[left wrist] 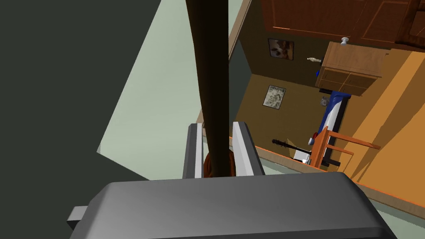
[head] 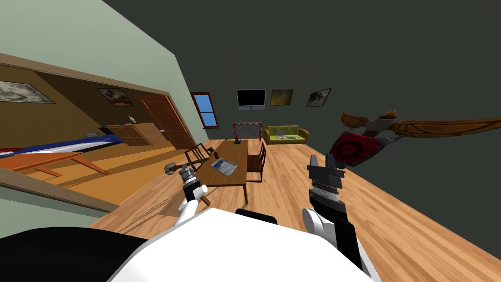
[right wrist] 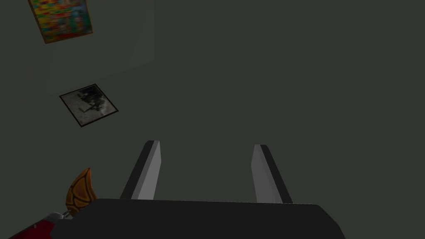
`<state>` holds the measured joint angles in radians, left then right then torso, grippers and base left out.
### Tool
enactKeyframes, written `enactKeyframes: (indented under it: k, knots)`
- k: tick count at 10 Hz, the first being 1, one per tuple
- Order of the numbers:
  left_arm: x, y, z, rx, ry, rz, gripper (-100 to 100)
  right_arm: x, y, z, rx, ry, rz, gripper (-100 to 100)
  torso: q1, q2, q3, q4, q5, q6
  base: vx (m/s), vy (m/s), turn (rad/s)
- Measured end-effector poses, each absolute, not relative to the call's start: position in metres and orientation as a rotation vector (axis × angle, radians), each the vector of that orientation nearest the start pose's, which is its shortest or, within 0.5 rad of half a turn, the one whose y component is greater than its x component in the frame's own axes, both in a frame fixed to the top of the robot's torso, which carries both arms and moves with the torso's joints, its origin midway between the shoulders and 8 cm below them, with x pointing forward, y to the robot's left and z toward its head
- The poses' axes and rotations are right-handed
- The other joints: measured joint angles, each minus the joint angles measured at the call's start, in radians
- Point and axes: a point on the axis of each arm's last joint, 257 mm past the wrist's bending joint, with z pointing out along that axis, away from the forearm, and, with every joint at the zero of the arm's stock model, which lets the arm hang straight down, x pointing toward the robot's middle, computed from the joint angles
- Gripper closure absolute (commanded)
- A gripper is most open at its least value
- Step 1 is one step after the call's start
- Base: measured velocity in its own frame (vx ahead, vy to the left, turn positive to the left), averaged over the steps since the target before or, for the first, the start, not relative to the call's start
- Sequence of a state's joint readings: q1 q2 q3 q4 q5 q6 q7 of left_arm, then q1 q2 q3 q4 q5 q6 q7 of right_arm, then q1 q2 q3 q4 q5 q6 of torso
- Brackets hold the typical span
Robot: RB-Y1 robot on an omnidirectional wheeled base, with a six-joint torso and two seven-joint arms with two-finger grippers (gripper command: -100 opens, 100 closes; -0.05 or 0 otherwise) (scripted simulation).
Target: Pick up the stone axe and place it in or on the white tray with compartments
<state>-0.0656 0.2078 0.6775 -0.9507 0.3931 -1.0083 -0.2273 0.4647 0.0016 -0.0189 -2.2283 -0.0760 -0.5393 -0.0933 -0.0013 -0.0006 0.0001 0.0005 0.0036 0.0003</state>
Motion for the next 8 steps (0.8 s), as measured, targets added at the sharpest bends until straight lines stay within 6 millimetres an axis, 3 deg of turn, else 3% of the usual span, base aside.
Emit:
enactKeyframes:
  k: [8]
  knots:
    - [0.294, 0.652, -0.187, -1.083, -0.013, -0.758, 100, 0.347, -0.293, 0.021, 0.722, 0.518, 1.433, 0, -0.004, -0.003, -0.001, 0.000, -0.002, 0.000, 0.065, -0.098, 0.027]
